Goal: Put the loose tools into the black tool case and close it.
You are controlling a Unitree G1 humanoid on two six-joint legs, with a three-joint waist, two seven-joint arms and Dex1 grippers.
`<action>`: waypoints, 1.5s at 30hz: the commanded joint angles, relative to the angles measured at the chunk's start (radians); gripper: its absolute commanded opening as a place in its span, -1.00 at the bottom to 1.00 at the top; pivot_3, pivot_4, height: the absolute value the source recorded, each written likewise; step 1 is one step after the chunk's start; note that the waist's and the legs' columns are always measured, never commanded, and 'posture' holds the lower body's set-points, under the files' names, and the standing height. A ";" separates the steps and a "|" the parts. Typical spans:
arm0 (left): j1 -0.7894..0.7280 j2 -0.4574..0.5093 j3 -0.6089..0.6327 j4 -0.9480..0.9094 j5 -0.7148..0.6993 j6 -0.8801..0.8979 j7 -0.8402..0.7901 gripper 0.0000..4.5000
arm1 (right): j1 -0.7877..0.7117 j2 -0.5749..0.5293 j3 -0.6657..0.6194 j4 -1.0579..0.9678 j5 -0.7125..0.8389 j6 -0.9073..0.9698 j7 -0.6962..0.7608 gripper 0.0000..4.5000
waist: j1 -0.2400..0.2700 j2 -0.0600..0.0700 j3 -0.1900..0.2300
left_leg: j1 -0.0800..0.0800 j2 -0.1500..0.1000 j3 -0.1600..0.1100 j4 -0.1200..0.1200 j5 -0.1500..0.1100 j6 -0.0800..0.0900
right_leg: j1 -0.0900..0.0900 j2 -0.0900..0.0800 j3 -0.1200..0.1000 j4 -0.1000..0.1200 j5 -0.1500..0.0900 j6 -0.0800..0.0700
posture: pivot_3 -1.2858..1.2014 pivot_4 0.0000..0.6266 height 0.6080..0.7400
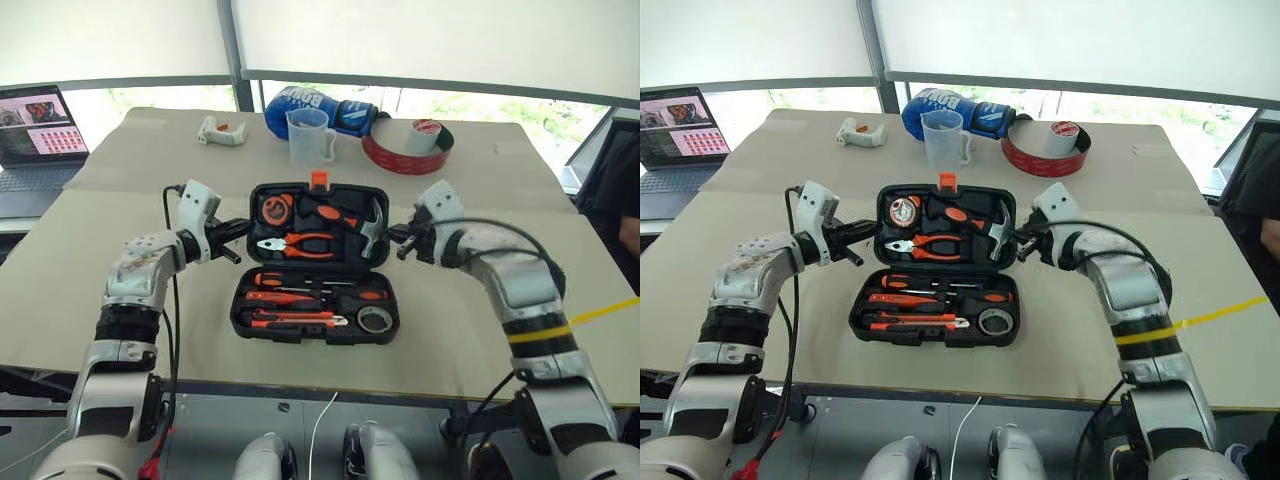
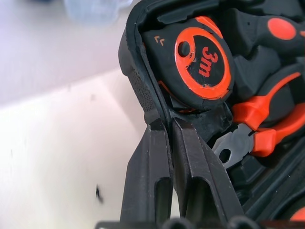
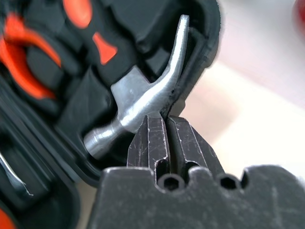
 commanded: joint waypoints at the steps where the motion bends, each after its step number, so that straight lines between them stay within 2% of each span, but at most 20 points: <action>1: 0.020 0.012 0.004 -0.058 0.010 -0.087 -0.013 -1.00 | 0.046 -0.004 -0.039 -0.117 -0.026 -0.143 -0.031 -0.99 | 0.000 0.000 0.000 | -0.001 0.000 0.000 0.000 0.000 0.000 | 0.000 0.001 0.000 -0.001 0.000 0.000 | 0.03 -0.52 0.60; 8: 0.043 0.019 0.035 -0.071 0.018 -0.190 0.032 -1.00 | 0.128 0.025 -0.108 -0.189 -0.020 -0.253 -0.111 -0.99 | 0.000 0.000 0.000 | 0.000 0.001 0.000 0.001 0.001 0.001 | 0.000 0.002 0.000 -0.003 -0.004 0.007 | 0.03 -0.52 0.60; 12: 0.052 0.023 0.035 -0.099 0.012 -0.202 0.040 -1.00 | 0.152 0.025 -0.120 -0.239 -0.005 -0.264 -0.114 -0.99 | 0.000 0.000 0.000 | 0.000 0.001 0.000 0.002 0.004 0.001 | 0.000 0.001 0.000 -0.002 -0.004 0.007 | 0.03 -0.52 0.60; 19: 0.122 0.027 0.020 -0.197 0.054 -0.291 0.068 -1.00 | 0.212 0.008 -0.109 -0.260 -0.064 -0.411 -0.121 -0.99 | 0.000 0.000 0.000 | -0.001 0.001 0.000 0.000 0.004 0.001 | 0.000 0.002 0.000 -0.003 -0.002 0.003 | 0.03 -0.52 0.60; 26: 0.262 0.038 0.033 -0.298 0.090 -0.332 0.118 -1.00 | 0.377 0.003 -0.087 -0.293 -0.123 -0.538 -0.119 -0.99 | 0.000 0.000 0.000 | 0.001 0.001 0.000 -0.002 0.004 0.001 | 0.001 0.001 0.001 -0.004 -0.004 0.006 | 0.03 -0.52 0.60; 32: 0.427 0.062 0.112 -0.474 0.030 -0.221 0.168 -1.00 | 0.540 -0.020 -0.099 -0.375 -0.146 -0.638 -0.113 -0.99 | -0.002 0.000 0.000 | 0.011 0.003 0.000 -0.003 0.004 0.001 | 0.008 -0.001 0.002 -0.004 -0.004 0.007 | 0.03 -0.52 0.60; 34: 0.508 0.082 0.171 -0.559 -0.020 -0.145 0.172 -0.69 | 0.623 -0.044 -0.129 -0.464 -0.111 -0.633 -0.086 -1.00 | -0.002 0.000 0.000 | 0.016 0.004 0.000 -0.006 0.004 0.001 | 0.013 -0.001 0.003 -0.006 -0.005 0.006 | 0.03 -0.52 0.60; 35: 0.542 0.091 0.197 -0.590 -0.038 -0.116 0.176 -0.61 | 0.660 -0.055 -0.144 -0.506 -0.093 -0.626 -0.076 -0.68 | -0.001 0.000 0.000 | 0.017 0.005 0.000 -0.006 0.004 0.000 | 0.013 -0.001 0.003 -0.006 -0.005 0.006 | 0.03 -0.52 0.60; 39: 0.674 0.168 0.300 -0.674 -0.111 0.003 0.135 0.06 | 0.789 -0.131 -0.245 -0.664 -0.014 -0.552 -0.018 -0.14 | 0.001 -0.001 0.001 | 0.016 0.006 -0.002 -0.007 0.003 -0.001 | 0.012 0.001 0.003 -0.006 -0.006 0.004 | 0.03 -0.52 0.60; 41: 0.758 0.252 0.348 -0.685 -0.170 0.058 0.010 0.38 | 0.881 -0.202 -0.293 -0.708 0.044 -0.506 0.074 0.18 | 0.006 -0.001 0.000 | 0.016 0.006 -0.002 -0.007 0.001 -0.002 | 0.013 -0.001 0.002 -0.006 -0.006 0.004 | 0.03 -0.52 0.60; 42: 0.782 0.296 0.367 -0.663 -0.194 0.092 -0.046 0.52 | 0.938 -0.243 -0.313 -0.728 0.092 -0.477 0.138 0.20 | 0.010 -0.001 0.000 | 0.017 0.006 -0.002 -0.006 -0.004 -0.006 | 0.013 -0.001 0.002 -0.006 -0.007 0.004 | 0.03 -0.52 0.60; 44: 0.757 0.356 0.362 -0.575 -0.190 0.079 -0.101 0.82 | 1.030 -0.313 -0.344 -0.760 0.180 -0.438 0.253 0.20 | 0.017 0.000 0.000 | 0.017 0.006 -0.003 -0.008 -0.006 -0.004 | 0.014 -0.001 0.001 -0.008 -0.007 0.004 | 0.03 -0.52 0.60; 45: 0.716 0.374 0.340 -0.524 -0.175 0.064 -0.109 0.82 | 1.061 -0.343 -0.352 -0.768 0.210 -0.419 0.294 0.20 | 0.027 0.000 0.000 | 0.017 0.006 -0.004 -0.008 -0.006 -0.003 | 0.014 0.000 0.001 -0.010 -0.007 0.004 | 0.03 -0.52 0.60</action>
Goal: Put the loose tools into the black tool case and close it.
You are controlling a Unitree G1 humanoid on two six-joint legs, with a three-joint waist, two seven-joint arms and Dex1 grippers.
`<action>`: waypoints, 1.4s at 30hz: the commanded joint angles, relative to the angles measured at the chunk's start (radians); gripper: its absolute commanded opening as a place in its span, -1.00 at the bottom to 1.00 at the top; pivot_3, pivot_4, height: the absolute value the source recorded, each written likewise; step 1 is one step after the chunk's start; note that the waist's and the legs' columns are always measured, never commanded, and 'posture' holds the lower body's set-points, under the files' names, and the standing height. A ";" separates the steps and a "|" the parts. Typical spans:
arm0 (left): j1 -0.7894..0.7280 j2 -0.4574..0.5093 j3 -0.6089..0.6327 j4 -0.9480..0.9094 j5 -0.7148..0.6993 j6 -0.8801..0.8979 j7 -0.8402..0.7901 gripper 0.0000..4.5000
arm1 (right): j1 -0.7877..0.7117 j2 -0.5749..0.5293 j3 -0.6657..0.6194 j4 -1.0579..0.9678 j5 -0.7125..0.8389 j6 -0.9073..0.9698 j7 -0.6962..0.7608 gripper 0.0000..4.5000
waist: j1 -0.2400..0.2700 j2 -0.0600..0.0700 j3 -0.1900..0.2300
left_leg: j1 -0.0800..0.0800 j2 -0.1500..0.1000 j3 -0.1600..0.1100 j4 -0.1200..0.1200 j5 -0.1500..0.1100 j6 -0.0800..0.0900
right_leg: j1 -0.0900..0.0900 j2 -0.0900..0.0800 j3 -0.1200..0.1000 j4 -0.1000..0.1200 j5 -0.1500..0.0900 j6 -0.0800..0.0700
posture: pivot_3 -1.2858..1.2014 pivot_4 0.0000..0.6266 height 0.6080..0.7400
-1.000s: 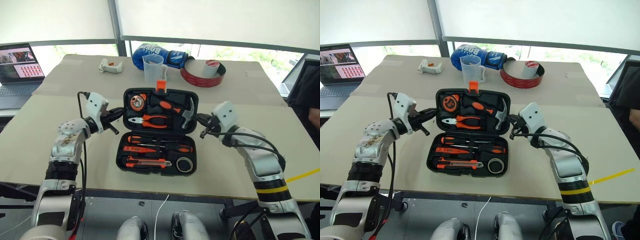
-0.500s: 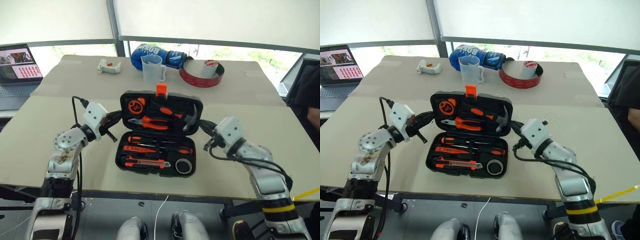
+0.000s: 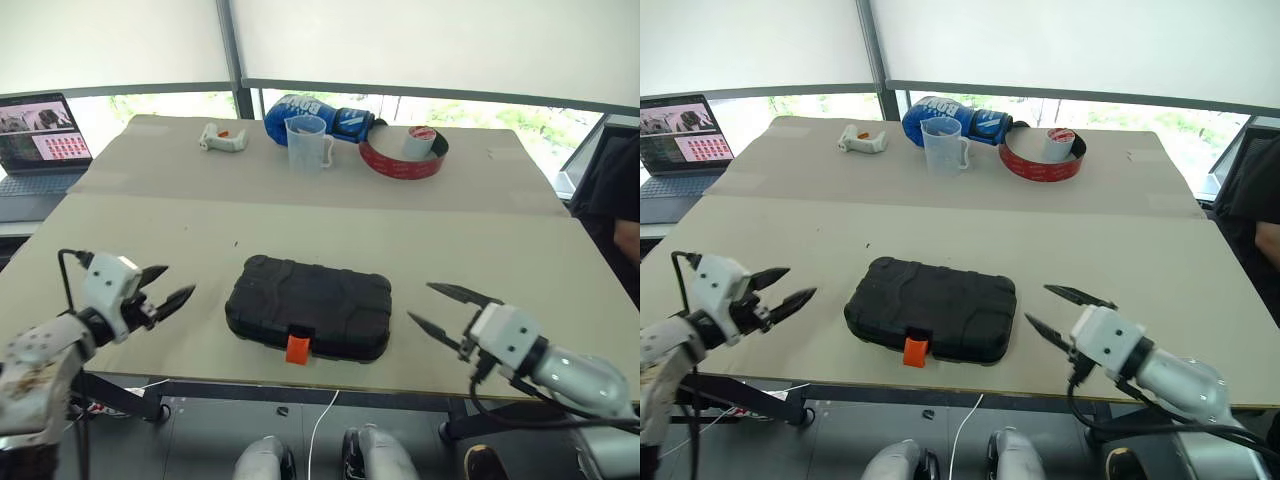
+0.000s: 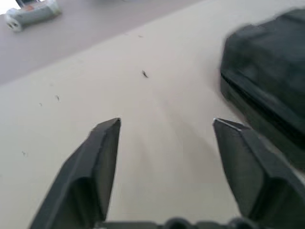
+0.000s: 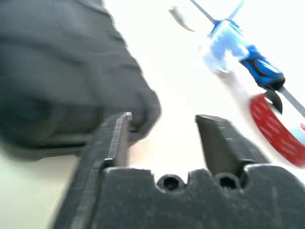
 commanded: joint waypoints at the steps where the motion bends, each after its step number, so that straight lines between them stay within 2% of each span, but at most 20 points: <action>1: -0.144 0.072 -0.035 0.164 0.019 -0.049 -0.086 0.83 | 0.092 -0.098 -0.046 -0.058 0.145 0.057 0.194 0.07 | 0.015 0.001 0.000 | -0.001 0.000 -0.001 0.000 -0.002 0.003 | 0.000 0.001 -0.001 -0.001 0.000 0.000 | 0.03 -0.52 0.60; 3: -0.253 0.075 -0.104 0.254 0.056 -0.092 -0.113 0.84 | 0.094 -0.132 -0.027 -0.048 0.152 0.055 0.242 -0.13 | 0.025 0.000 0.000 | -0.001 0.000 -0.002 0.000 -0.002 0.005 | 0.001 0.001 -0.002 -0.002 0.000 0.000 | 0.03 -0.52 0.60; 6: -0.446 0.047 -0.230 0.419 0.148 -0.202 -0.155 0.53 | 0.061 -0.168 0.043 -0.027 0.126 0.028 0.306 -0.59 | 0.034 -0.001 0.000 | -0.002 -0.001 -0.001 0.001 -0.003 0.007 | 0.002 0.001 -0.001 -0.004 0.001 0.002 | 0.03 -0.52 0.60; 8: -0.621 -0.017 -0.333 0.578 0.230 -0.305 -0.166 0.14 | -0.033 -0.158 0.143 0.011 0.068 0.019 0.311 -0.93 | 0.034 -0.002 -0.001 | -0.003 -0.001 -0.001 0.001 -0.003 0.008 | 0.001 0.002 -0.001 -0.005 0.001 0.002 | 0.03 -0.52 0.60; 10: -0.778 -0.093 -0.419 0.722 0.298 -0.393 -0.183 -0.16 | -0.143 -0.126 0.243 0.052 0.015 0.025 0.307 -1.00 | 0.035 -0.003 -0.001 | -0.003 -0.002 0.000 0.003 0.002 0.009 | 0.002 0.005 -0.001 -0.005 0.001 0.002 | 0.03 -0.52 0.60; 14: -0.951 -0.186 -0.508 0.931 0.375 -0.533 -0.240 -0.83 | -0.280 -0.069 0.358 0.112 -0.038 0.045 0.303 -1.00 | 0.030 -0.005 -0.001 | -0.009 -0.005 0.001 0.007 0.002 0.009 | 0.000 0.007 -0.002 -0.005 0.002 0.002 | 0.03 -0.52 0.60; 15: -0.986 -0.212 -0.521 0.968 0.384 -0.553 -0.244 -0.94 | -0.310 -0.053 0.381 0.124 -0.048 0.053 0.299 -1.00 | 0.022 -0.005 0.000 | -0.009 -0.005 0.001 0.008 0.002 0.010 | 0.000 0.007 -0.002 -0.005 0.002 0.001 | 0.03 -0.52 0.60; 18: -1.042 -0.273 -0.563 1.020 0.412 -0.589 -0.272 -0.97 | -0.382 -0.014 0.423 0.153 -0.078 0.076 0.276 -1.00 | 0.008 -0.006 0.000 | -0.011 -0.006 0.002 0.009 0.001 0.010 | -0.001 0.007 -0.003 -0.005 0.003 0.000 | 0.03 -0.52 0.60; 21: -1.016 -0.281 -0.616 0.981 0.429 -0.616 -0.383 -0.97 | -0.443 0.022 0.418 0.194 -0.121 0.111 0.213 -1.00 | 0.000 -0.007 0.000 | -0.011 -0.006 0.002 0.010 0.001 0.010 | -0.001 0.006 -0.004 -0.004 0.001 0.003 | 0.03 -0.52 0.60; 25: -0.932 -0.228 -0.672 0.879 0.434 -0.605 -0.547 -0.97 | -0.541 0.081 0.352 0.312 -0.165 0.127 0.092 -1.00 | -0.021 -0.007 0.001 | -0.009 -0.004 0.002 0.013 0.001 0.010 | 0.000 0.004 -0.001 -0.001 -0.001 0.007 | 0.03 -0.52 0.60; 29: -0.824 -0.176 -0.669 0.713 0.393 -0.509 -0.618 -0.97 | -0.600 0.083 0.308 0.442 -0.188 0.142 0.041 -1.00 | -0.022 -0.005 0.000 | -0.005 -0.002 0.003 0.016 0.001 0.009 | 0.000 0.001 0.003 0.006 -0.001 0.007 | 0.03 -0.52 0.60; 33: -0.787 -0.154 -0.600 0.573 0.318 -0.368 -0.602 -0.97 | -0.591 0.064 0.275 0.455 -0.147 0.144 0.078 -1.00 | -0.010 -0.005 0.000 | -0.009 -0.001 0.002 0.017 0.001 0.010 | -0.002 0.002 0.001 0.007 -0.003 0.005 | 0.03 -0.52 0.60; 37: -0.836 -0.129 -0.520 0.494 0.229 -0.177 -0.575 -0.97 | -0.518 0.007 0.213 0.338 -0.030 0.197 0.180 -1.00 | 0.000 -0.005 0.000 | -0.021 -0.003 0.002 0.022 0.002 0.010 | -0.014 0.003 0.000 0.013 -0.001 0.002 | 0.03 -0.52 0.60; 40: -0.855 -0.120 -0.513 0.409 0.170 -0.056 -0.592 -0.97 | -0.459 -0.037 0.184 0.248 0.051 0.240 0.242 -1.00 | 0.004 -0.005 0.000 | -0.021 -0.004 0.001 0.022 0.001 0.010 | -0.013 0.003 0.000 0.012 -0.002 0.005 | 0.03 -0.52 0.60; 42: -0.848 -0.146 -0.563 0.346 0.174 -0.051 -0.598 -0.97 | -0.421 -0.060 0.203 0.178 0.080 0.250 0.277 -1.00 | 0.004 -0.005 0.000 | -0.018 -0.004 0.001 0.022 0.001 0.011 | -0.010 0.003 0.001 0.012 -0.003 0.005 | 0.03 -0.52 0.60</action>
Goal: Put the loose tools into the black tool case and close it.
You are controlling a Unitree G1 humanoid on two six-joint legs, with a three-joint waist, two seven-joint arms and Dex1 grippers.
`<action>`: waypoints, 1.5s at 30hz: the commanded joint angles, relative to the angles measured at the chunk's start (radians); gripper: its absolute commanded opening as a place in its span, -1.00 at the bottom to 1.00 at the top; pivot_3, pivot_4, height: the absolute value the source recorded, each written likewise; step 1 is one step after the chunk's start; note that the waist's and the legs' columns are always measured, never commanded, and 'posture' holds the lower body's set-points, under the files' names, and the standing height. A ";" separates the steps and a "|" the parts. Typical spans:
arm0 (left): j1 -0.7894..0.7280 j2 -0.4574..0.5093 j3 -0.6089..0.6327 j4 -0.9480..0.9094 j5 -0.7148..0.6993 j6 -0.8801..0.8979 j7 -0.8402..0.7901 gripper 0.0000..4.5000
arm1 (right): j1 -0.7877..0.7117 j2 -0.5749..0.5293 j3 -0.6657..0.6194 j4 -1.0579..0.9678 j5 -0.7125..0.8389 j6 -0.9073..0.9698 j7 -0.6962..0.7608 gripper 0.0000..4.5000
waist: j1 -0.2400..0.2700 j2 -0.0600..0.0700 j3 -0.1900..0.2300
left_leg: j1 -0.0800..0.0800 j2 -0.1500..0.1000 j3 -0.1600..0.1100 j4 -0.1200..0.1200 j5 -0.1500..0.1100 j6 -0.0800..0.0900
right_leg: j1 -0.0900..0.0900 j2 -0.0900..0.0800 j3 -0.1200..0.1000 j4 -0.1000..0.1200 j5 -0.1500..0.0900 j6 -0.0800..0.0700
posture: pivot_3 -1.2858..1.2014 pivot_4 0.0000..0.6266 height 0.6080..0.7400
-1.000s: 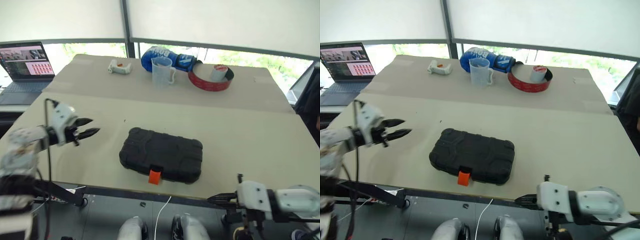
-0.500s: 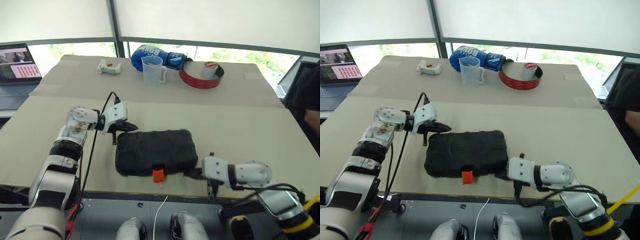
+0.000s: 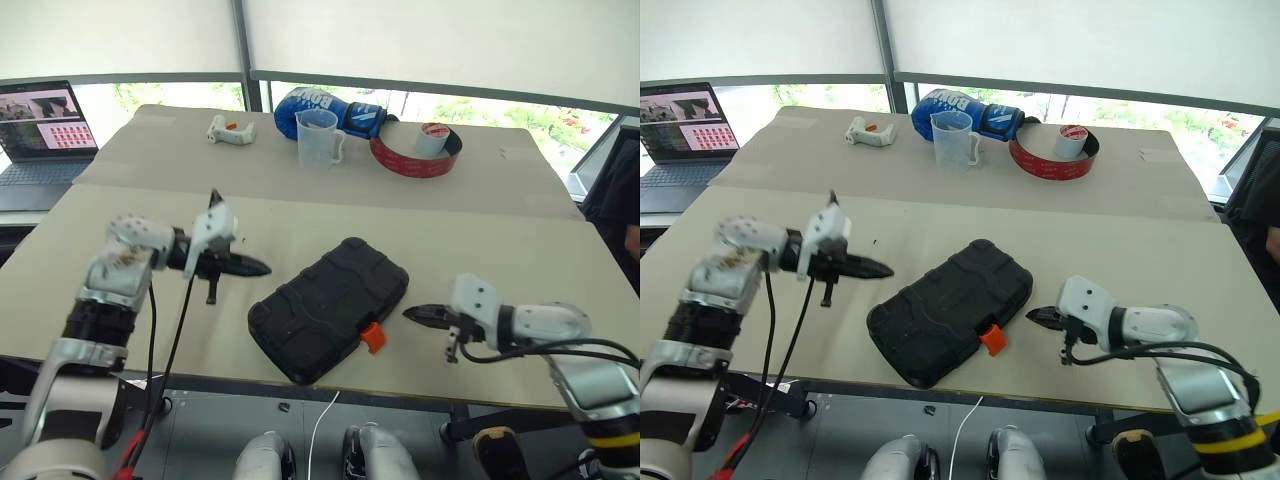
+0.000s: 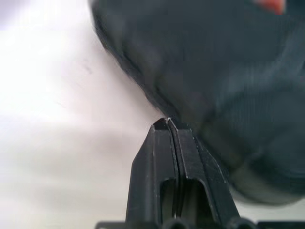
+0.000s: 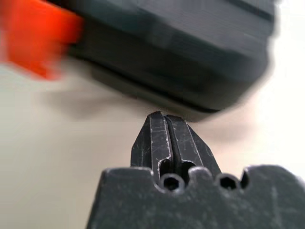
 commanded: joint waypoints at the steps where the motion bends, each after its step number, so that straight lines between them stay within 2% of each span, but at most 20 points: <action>1: 0.009 -0.045 -0.069 -0.123 -0.018 0.027 -0.014 -0.97 | 0.047 -0.036 -0.003 -0.141 0.075 0.024 0.063 -1.00 | 0.001 0.000 0.000 | 0.002 0.000 0.000 0.000 0.000 0.000 | 0.002 0.000 0.000 0.000 0.000 0.001 | 0.03 -0.52 0.60; 4: 0.010 -0.103 -0.156 -0.100 0.055 -0.057 0.006 -0.97 | 0.031 -0.018 0.037 -0.166 0.078 0.049 0.049 -1.00 | 0.002 0.000 0.000 | 0.008 0.000 -0.002 -0.001 -0.001 0.001 | 0.008 0.000 0.000 -0.002 -0.001 0.001 | 0.03 -0.52 0.60; 9: 0.010 -0.130 -0.258 0.008 0.174 -0.248 0.017 -0.97 | -0.010 0.019 0.089 -0.163 0.058 0.064 0.029 -1.00 | -0.001 0.001 -0.001 | 0.010 0.001 -0.002 0.000 -0.001 0.002 | 0.009 -0.001 0.001 -0.002 0.000 0.002 | 0.03 -0.52 0.60; 20: -0.013 -0.161 -0.248 0.028 0.150 -0.254 0.017 -0.97 | -0.052 0.089 0.186 -0.048 -0.060 0.008 -0.030 -1.00 | 0.002 0.001 -0.001 | 0.012 0.001 -0.001 -0.001 -0.003 0.004 | 0.011 -0.001 0.001 -0.003 -0.001 0.001 | 0.03 -0.52 0.60; 27: -0.016 -0.157 -0.245 0.037 0.155 -0.264 0.020 -0.97 | -0.067 0.146 0.185 -0.007 -0.071 0.000 -0.063 -1.00 | -0.001 0.002 -0.001 | 0.012 0.001 -0.001 -0.001 -0.002 0.003 | 0.011 -0.001 0.001 -0.002 -0.001 0.001 | 0.03 -0.52 0.60; 38: -0.018 -0.184 -0.308 0.101 0.254 -0.441 0.066 -0.97 | -0.072 0.157 0.086 -0.180 0.102 0.176 -0.068 -1.00 | -0.009 0.002 -0.002 | 0.012 0.002 -0.001 -0.001 -0.002 0.003 | 0.011 -0.002 0.002 -0.002 0.000 0.001 | 0.03 -0.52 0.60; 45: -0.015 -0.211 -0.309 0.115 0.257 -0.454 0.072 -0.97 | -0.082 0.165 0.108 -0.161 0.090 0.182 -0.074 -1.00 | -0.010 0.001 -0.003 | 0.014 0.003 -0.002 -0.001 -0.003 0.004 | 0.012 -0.002 0.001 -0.002 0.000 0.001 | 0.03 -0.52 0.60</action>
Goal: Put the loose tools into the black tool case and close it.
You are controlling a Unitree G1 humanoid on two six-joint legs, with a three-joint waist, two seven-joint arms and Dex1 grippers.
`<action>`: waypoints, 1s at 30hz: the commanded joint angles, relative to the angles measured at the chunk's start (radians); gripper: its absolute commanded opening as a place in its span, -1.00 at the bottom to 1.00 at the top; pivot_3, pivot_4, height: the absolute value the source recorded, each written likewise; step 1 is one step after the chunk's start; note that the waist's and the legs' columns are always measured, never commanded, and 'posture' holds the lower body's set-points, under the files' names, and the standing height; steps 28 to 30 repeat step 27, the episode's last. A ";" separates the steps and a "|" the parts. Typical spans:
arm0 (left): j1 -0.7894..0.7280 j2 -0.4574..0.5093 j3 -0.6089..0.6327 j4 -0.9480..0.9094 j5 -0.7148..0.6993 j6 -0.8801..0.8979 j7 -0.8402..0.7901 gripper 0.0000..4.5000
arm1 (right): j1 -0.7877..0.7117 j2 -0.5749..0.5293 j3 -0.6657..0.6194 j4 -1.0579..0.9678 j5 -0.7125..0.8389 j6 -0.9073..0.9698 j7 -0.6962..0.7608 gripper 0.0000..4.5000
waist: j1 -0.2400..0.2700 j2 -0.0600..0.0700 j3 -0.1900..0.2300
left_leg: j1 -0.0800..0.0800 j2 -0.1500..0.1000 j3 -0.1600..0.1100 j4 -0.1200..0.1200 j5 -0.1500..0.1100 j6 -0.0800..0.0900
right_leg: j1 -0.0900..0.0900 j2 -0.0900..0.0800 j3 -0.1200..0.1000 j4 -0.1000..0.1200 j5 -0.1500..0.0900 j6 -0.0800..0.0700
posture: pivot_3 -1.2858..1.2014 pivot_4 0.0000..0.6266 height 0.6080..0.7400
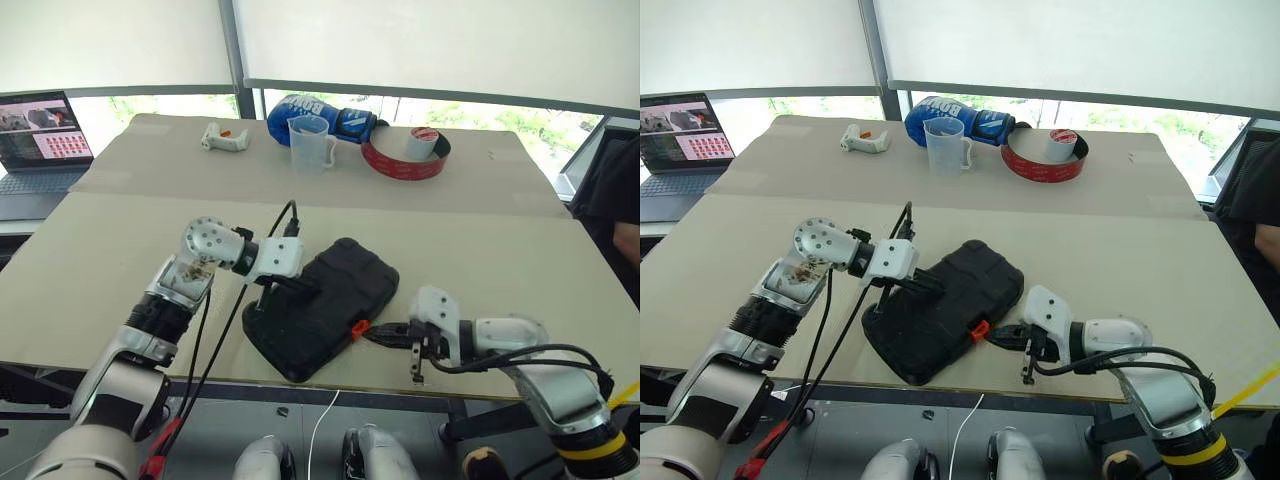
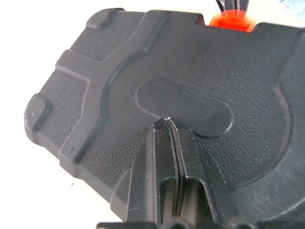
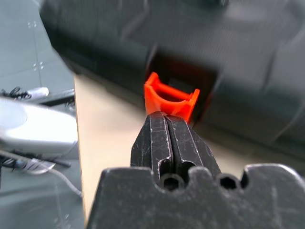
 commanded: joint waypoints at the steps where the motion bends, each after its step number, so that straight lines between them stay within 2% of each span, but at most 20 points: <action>1: 0.035 -0.021 -0.063 0.027 0.049 0.006 -0.012 -0.97 | -0.019 0.021 -0.008 -0.027 0.009 -0.040 -0.020 -1.00 | 0.000 0.000 0.000 | 0.000 0.000 0.000 0.000 0.000 0.000 | 0.000 0.000 0.000 0.000 0.000 0.000 | 0.03 -0.52 0.60; 6: 0.042 -0.009 -0.022 0.024 0.012 0.072 -0.001 -0.97 | 0.013 -0.024 -0.053 -0.047 0.033 -0.028 0.007 -1.00 | 0.001 0.000 -0.001 | 0.000 0.000 0.000 0.000 0.000 0.000 | 0.000 0.000 0.000 0.000 0.000 0.000 | 0.03 -0.52 0.60; 9: 0.069 0.048 0.057 -0.027 -0.067 0.205 -0.016 -0.68 | 0.070 -0.105 -0.155 -0.084 0.116 0.006 0.075 -0.67 | 0.005 0.000 -0.001 | -0.001 0.000 0.000 0.000 0.000 0.001 | 0.000 0.000 0.000 0.000 0.000 0.000 | 0.03 -0.52 0.60; 12: 0.115 0.138 0.143 -0.100 -0.149 0.332 -0.033 -0.25 | 0.114 -0.191 -0.256 -0.088 0.172 -0.001 0.146 -0.23 | -0.001 0.000 -0.001 | -0.002 0.000 0.000 -0.001 -0.001 0.001 | -0.001 0.000 0.001 -0.003 0.000 0.000 | 0.03 -0.52 0.60; 13: 0.128 0.163 0.164 -0.119 -0.165 0.359 -0.033 -0.17 | 0.118 -0.208 -0.280 -0.082 0.186 0.000 0.157 -0.13 | -0.006 0.000 0.000 | -0.001 0.000 0.000 -0.002 0.000 0.001 | -0.001 0.000 0.000 -0.004 0.000 0.000 | 0.03 -0.52 0.60; 14: 0.167 0.235 0.233 -0.159 -0.228 0.442 -0.057 0.02 | 0.118 -0.249 -0.339 -0.063 0.230 0.023 0.197 0.07 | -0.011 0.000 0.000 | -0.001 0.001 0.000 -0.003 0.000 0.000 | -0.001 0.001 0.001 -0.004 0.000 0.000 | 0.03 -0.52 0.60; 17: 0.265 0.386 0.383 -0.250 -0.358 0.622 -0.092 0.46 | 0.123 -0.339 -0.457 0.000 0.314 0.062 0.297 0.49 | -0.016 0.001 0.002 | -0.001 0.001 0.000 -0.005 0.000 -0.001 | -0.002 0.001 0.001 -0.004 0.000 0.000 | 0.03 -0.52 0.60; 19: 0.374 0.474 0.490 -0.291 -0.388 0.656 -0.085 0.75 | 0.117 -0.394 -0.505 0.073 0.338 0.068 0.362 0.79 | -0.011 0.000 0.005 | -0.001 0.001 0.000 -0.007 0.000 -0.002 | -0.003 0.001 0.001 -0.005 0.000 0.000 | 0.03 -0.52 0.60; 20: 0.422 0.502 0.532 -0.305 -0.392 0.654 -0.071 0.96 | 0.110 -0.413 -0.516 0.100 0.348 0.068 0.384 0.98 | -0.007 0.000 0.006 | -0.001 0.001 -0.001 -0.008 0.000 -0.002 | -0.003 0.000 0.000 -0.006 0.000 0.000 | 0.03 -0.52 0.60; 22: 0.501 0.533 0.602 -0.326 -0.406 0.676 -0.051 0.99 | 0.083 -0.426 -0.513 0.146 0.354 0.063 0.402 1.00 | 0.011 0.001 0.005 | 0.000 0.001 -0.001 -0.010 0.000 -0.002 | -0.002 -0.002 0.000 -0.009 0.000 0.000 | 0.03 -0.52 0.60; 25: 0.586 0.527 0.679 -0.382 -0.439 0.708 -0.013 0.99 | 0.030 -0.417 -0.471 0.193 0.336 0.044 0.398 1.00 | 0.018 0.001 0.005 | 0.000 -0.001 -0.002 -0.015 0.000 -0.001 | -0.001 -0.004 -0.001 -0.013 0.000 0.001 | 0.03 -0.52 0.60; 30: 0.623 0.515 0.702 -0.422 -0.459 0.718 0.014 0.99 | 0.005 -0.411 -0.453 0.209 0.334 0.045 0.397 1.00 | 0.020 0.001 0.005 | -0.002 -0.001 -0.002 -0.015 -0.001 -0.001 | -0.002 -0.004 -0.002 -0.014 0.000 0.000 | 0.03 -0.52 0.60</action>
